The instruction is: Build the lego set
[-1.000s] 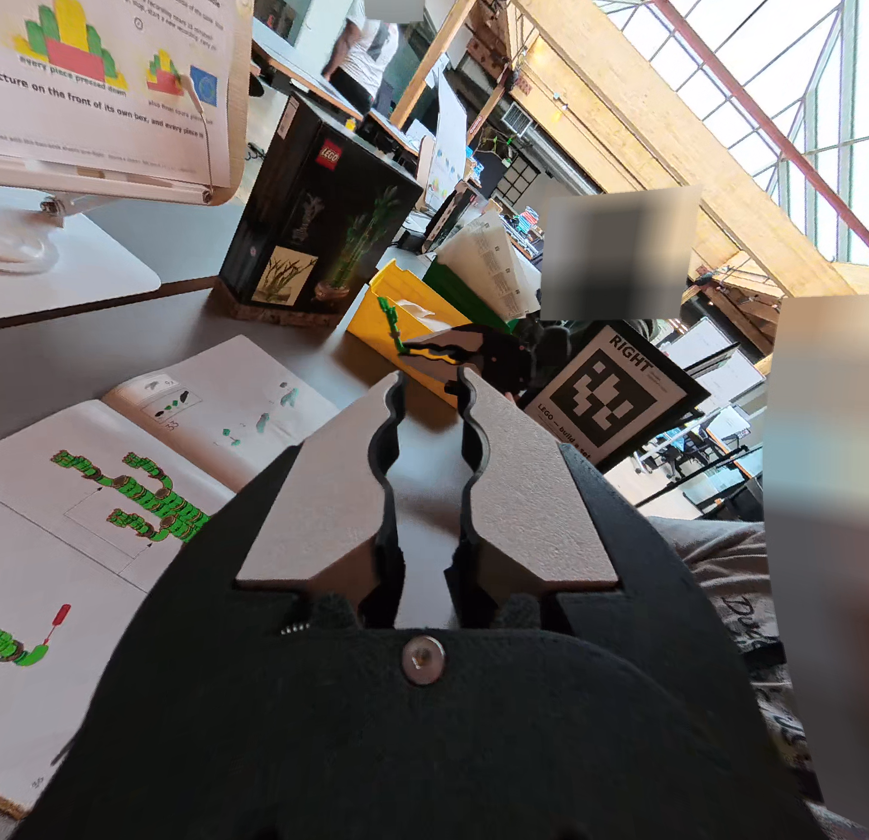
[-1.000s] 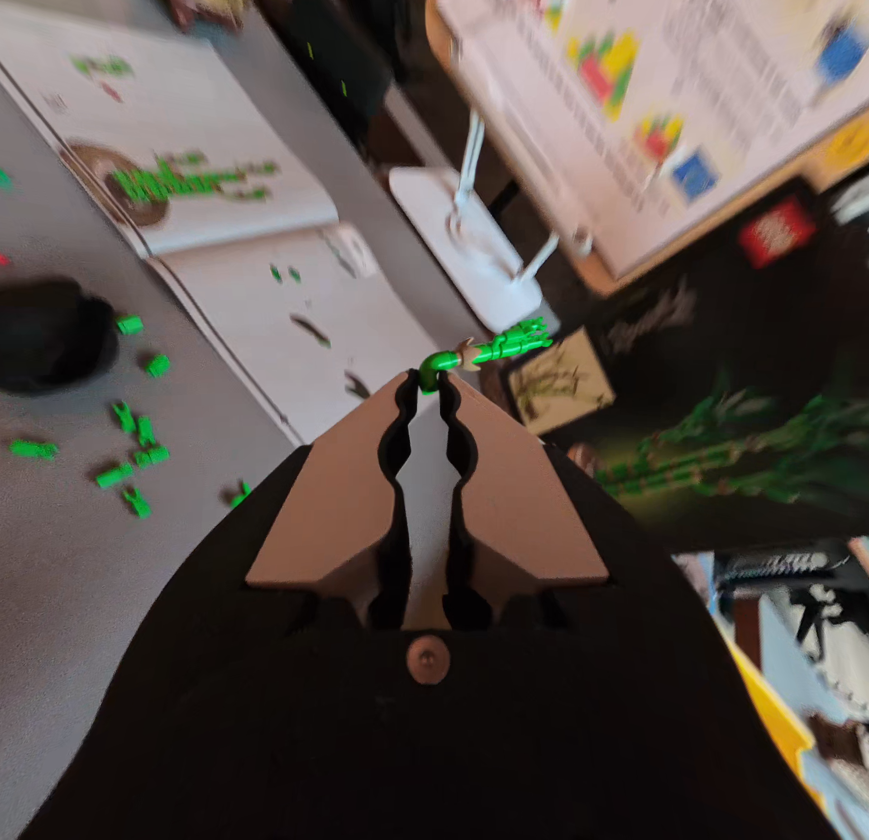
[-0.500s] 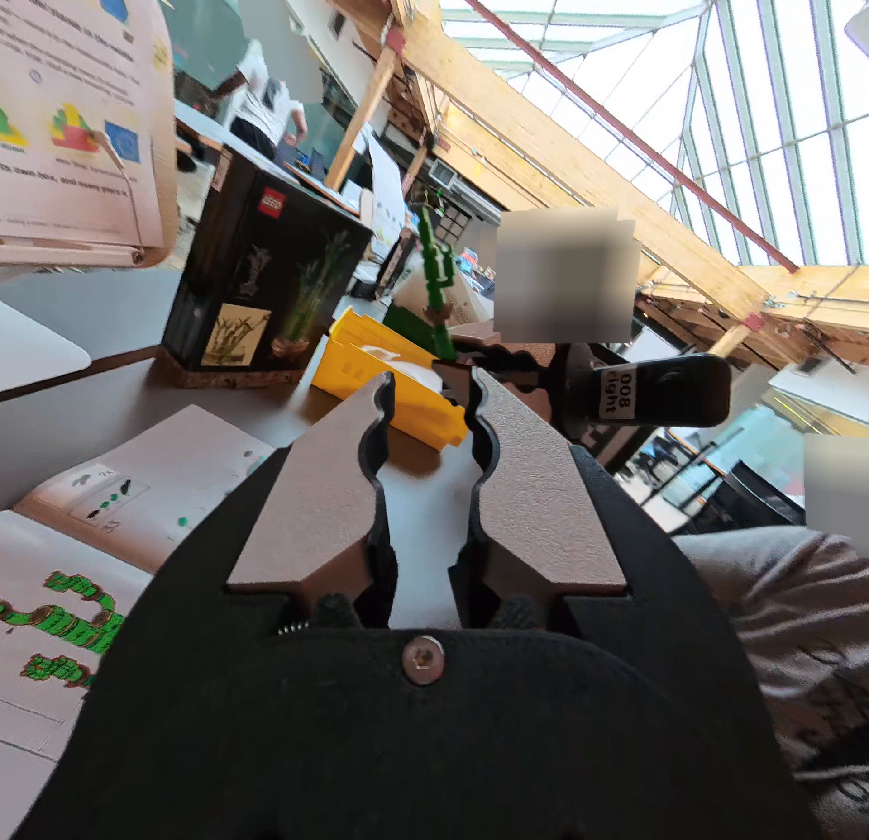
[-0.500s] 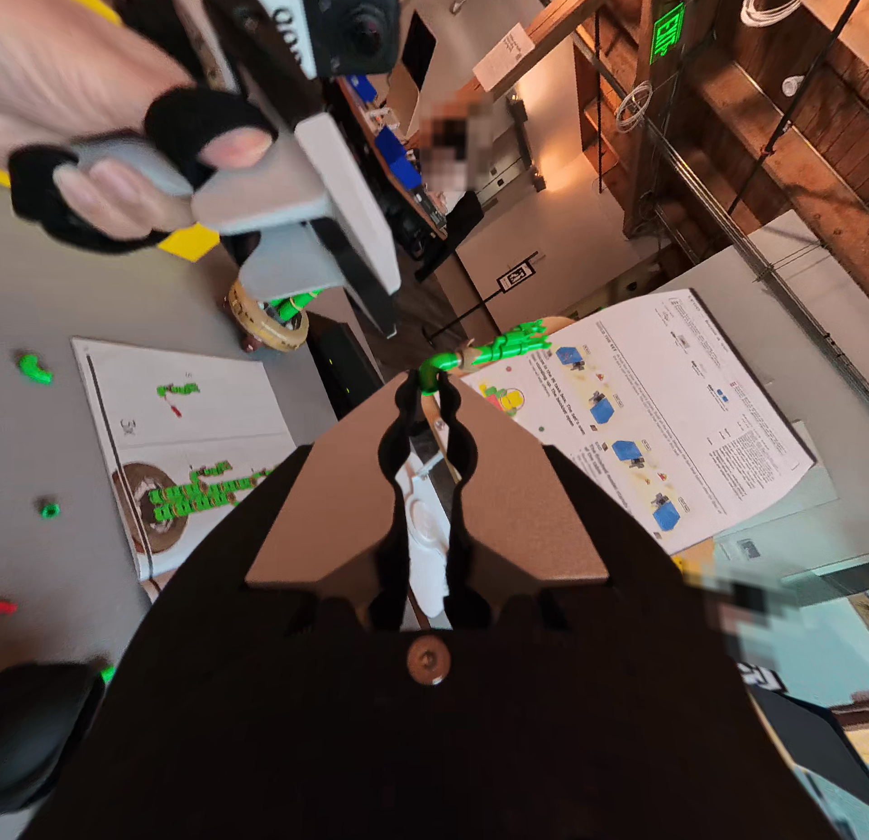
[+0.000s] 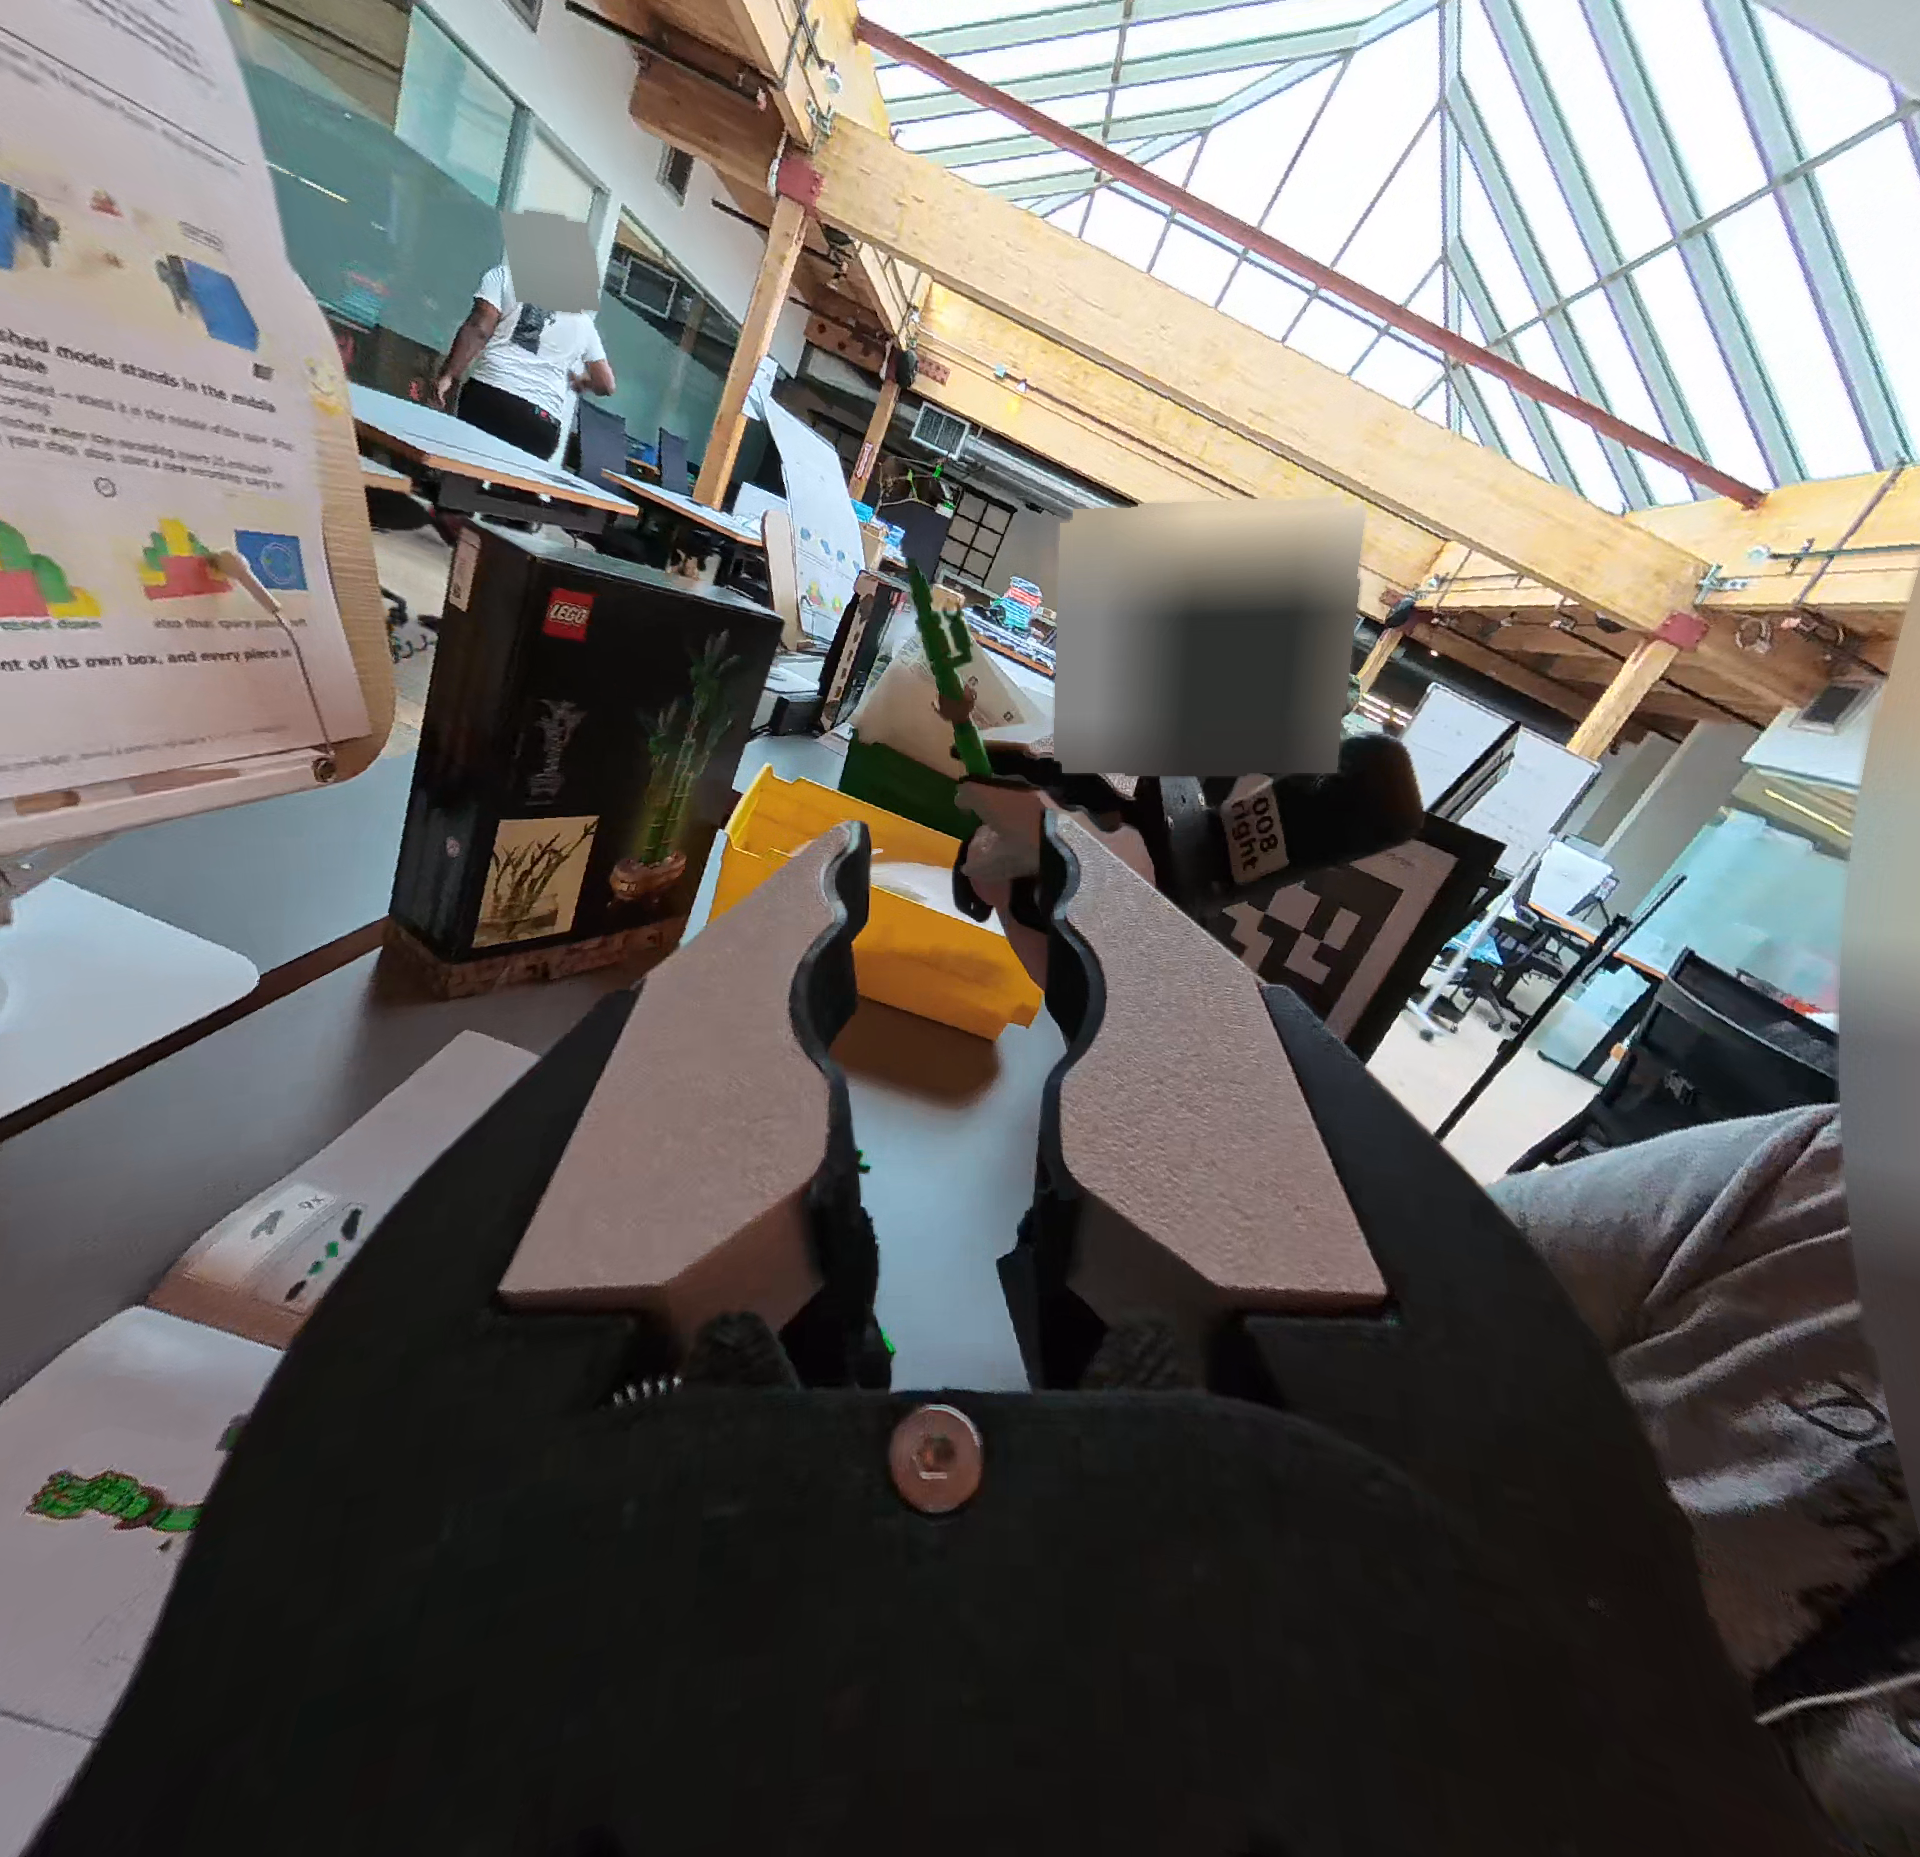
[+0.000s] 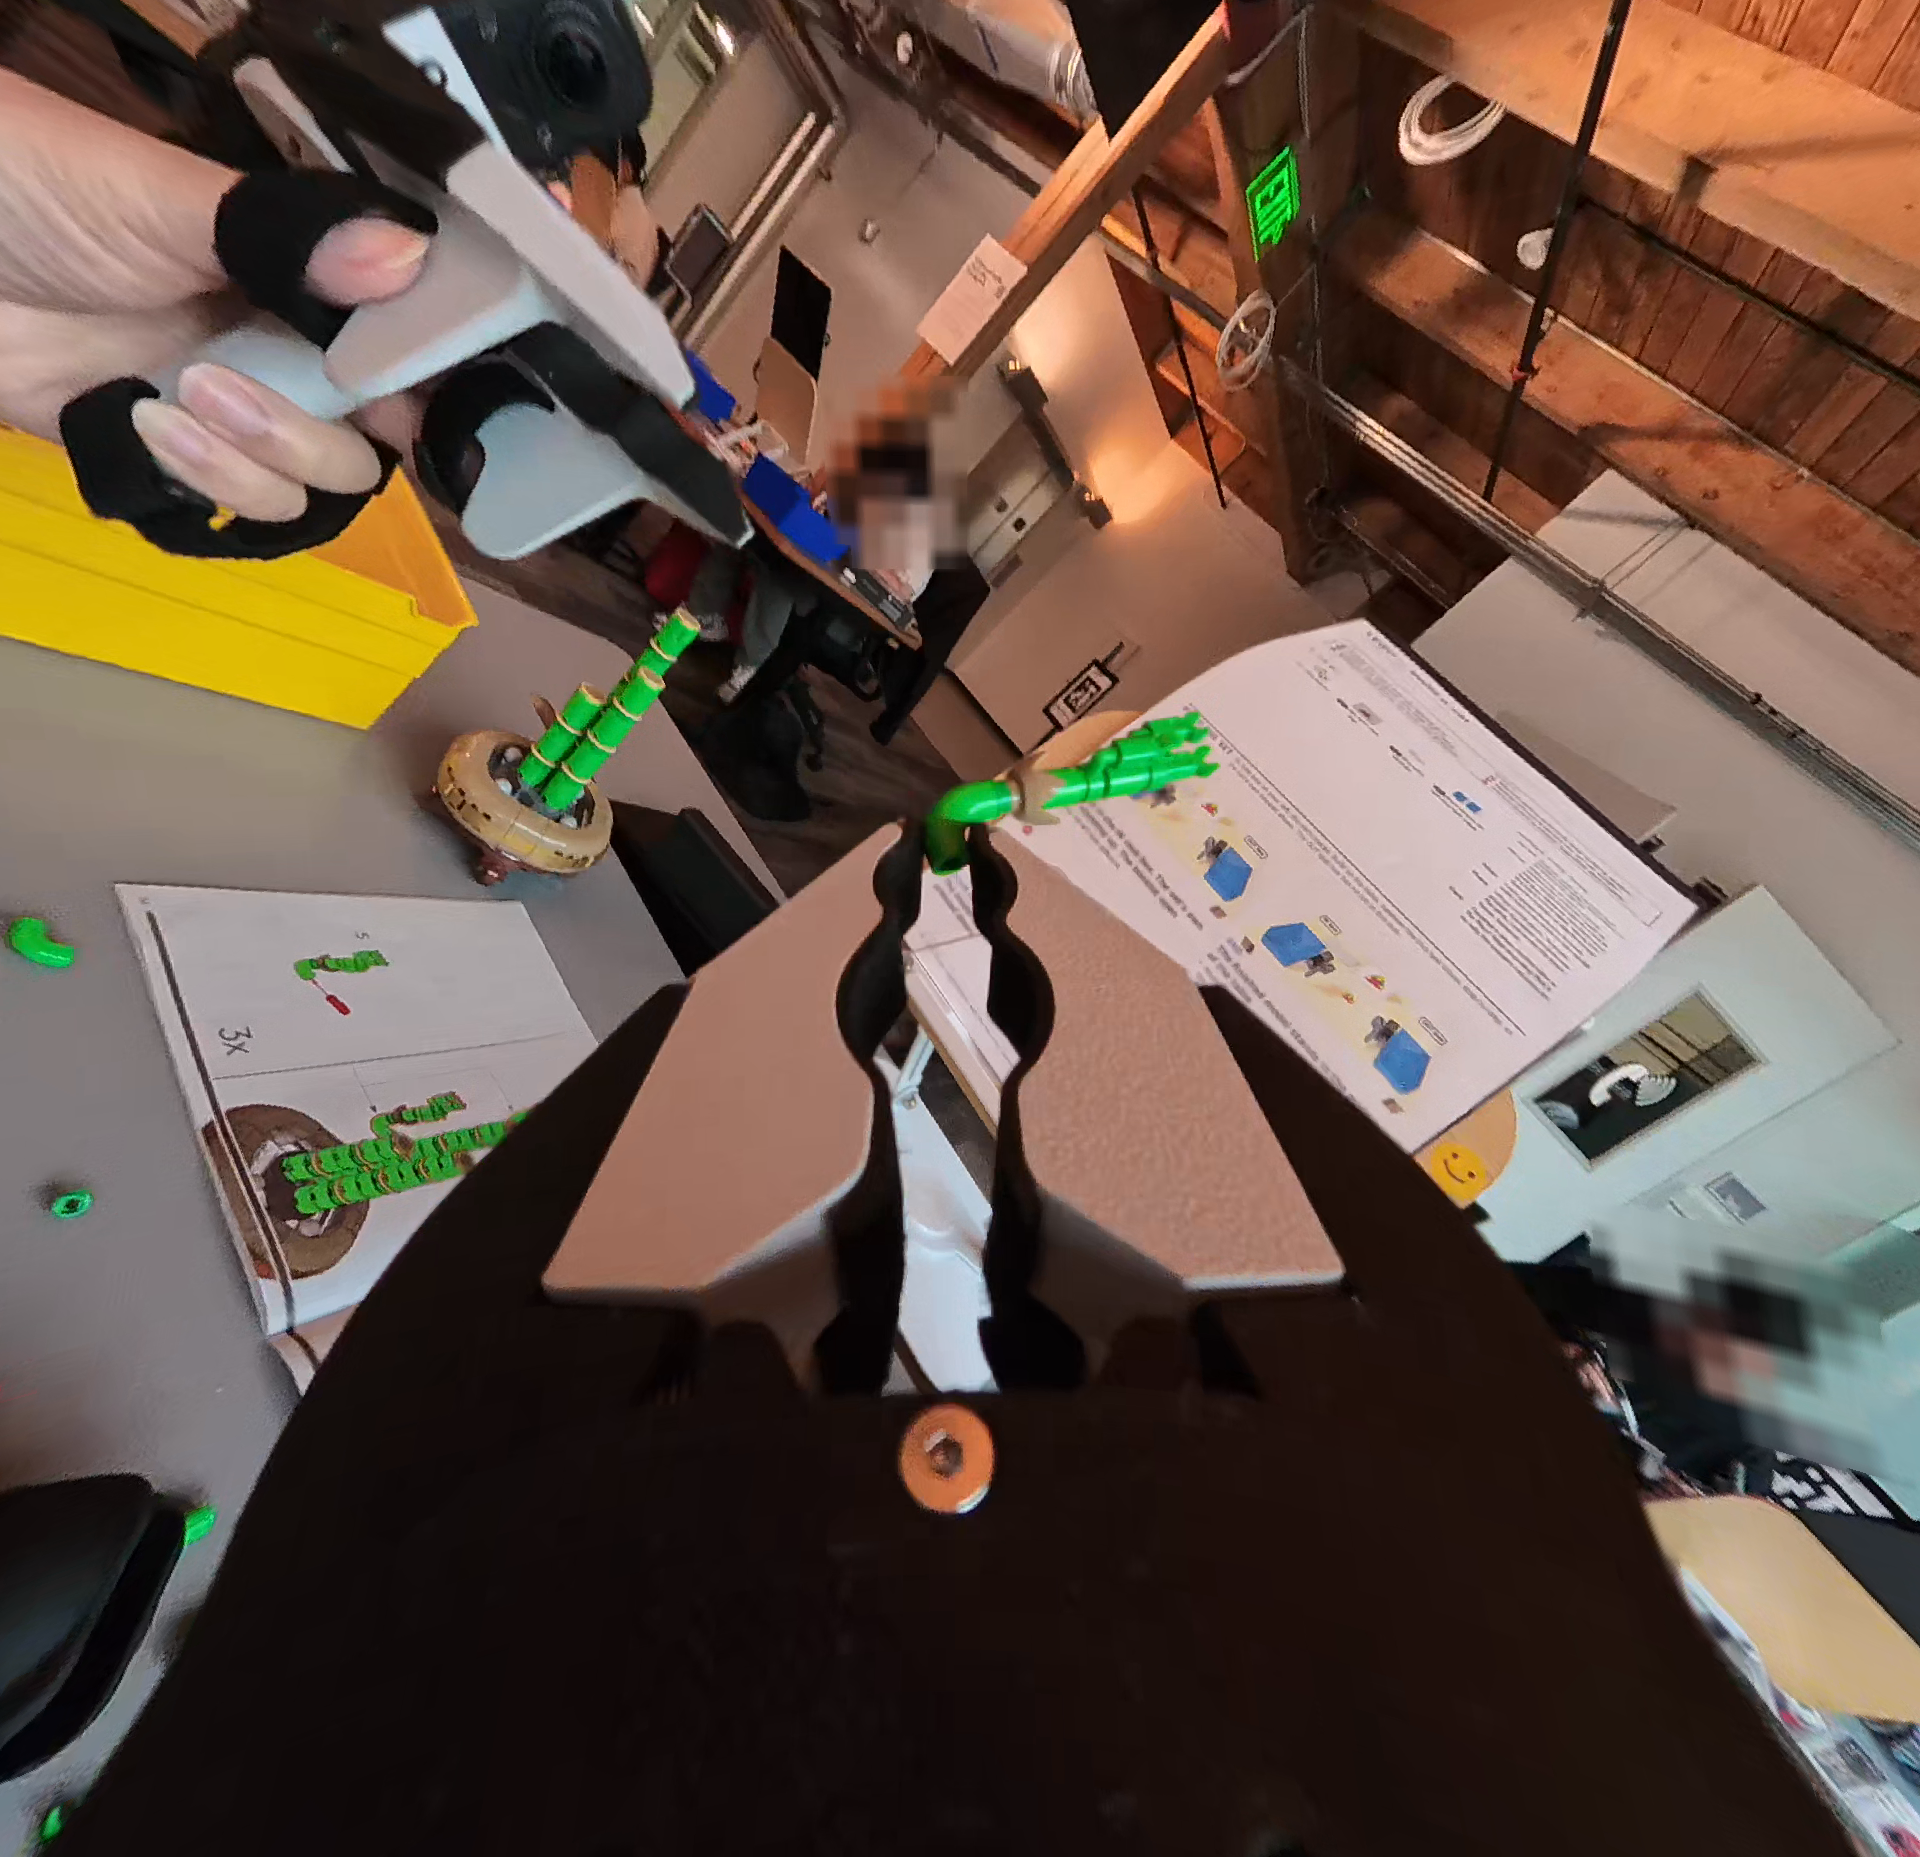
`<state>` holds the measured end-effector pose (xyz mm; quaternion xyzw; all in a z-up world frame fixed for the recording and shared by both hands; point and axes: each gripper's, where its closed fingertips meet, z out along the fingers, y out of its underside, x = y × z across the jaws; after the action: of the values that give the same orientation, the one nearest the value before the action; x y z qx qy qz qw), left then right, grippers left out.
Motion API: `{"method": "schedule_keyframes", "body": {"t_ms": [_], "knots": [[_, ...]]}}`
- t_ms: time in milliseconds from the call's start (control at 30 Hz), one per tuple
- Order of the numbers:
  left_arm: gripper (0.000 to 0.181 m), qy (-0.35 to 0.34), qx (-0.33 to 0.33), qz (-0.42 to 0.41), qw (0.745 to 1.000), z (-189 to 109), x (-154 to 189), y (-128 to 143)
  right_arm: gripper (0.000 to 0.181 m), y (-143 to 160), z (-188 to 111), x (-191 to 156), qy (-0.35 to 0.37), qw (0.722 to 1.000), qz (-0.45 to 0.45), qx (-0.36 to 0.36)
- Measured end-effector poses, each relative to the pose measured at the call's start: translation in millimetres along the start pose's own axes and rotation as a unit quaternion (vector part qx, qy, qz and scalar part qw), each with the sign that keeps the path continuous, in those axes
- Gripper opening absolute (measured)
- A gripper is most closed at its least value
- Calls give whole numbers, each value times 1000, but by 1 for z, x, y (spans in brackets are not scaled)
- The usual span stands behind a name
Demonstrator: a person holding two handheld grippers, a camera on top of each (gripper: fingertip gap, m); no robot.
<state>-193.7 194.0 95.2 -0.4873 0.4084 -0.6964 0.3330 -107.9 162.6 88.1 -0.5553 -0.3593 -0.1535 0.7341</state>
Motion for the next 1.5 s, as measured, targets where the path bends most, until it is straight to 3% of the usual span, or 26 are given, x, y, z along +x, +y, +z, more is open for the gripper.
{"method": "schedule_keyframes", "body": {"t_ms": [167,300,500,867,1100,1333,1500], "knots": [[25,-6,1,-13,1000,13,-7,15,5,-6,6,-15,-37,998,16,38],[23,-6,-8,-46,999,24,-21,30,5,1,12,-26,-55,998,4,29],[26,18,9,-99,995,31,-16,30,6,-10,18,-41,-70,996,-33,37],[26,33,-7,-82,996,31,9,25,6,-27,16,-48,-66,995,-60,53],[27,47,-21,-84,995,37,17,30,6,-36,15,-48,-69,994,-18,85],[5,40,-36,-49,997,41,16,38,6,-27,19,-53,-62,994,-76,51],[6,40,-40,-51,997,41,14,41,6,-23,20,-55,-61,993,-96,45]]}}
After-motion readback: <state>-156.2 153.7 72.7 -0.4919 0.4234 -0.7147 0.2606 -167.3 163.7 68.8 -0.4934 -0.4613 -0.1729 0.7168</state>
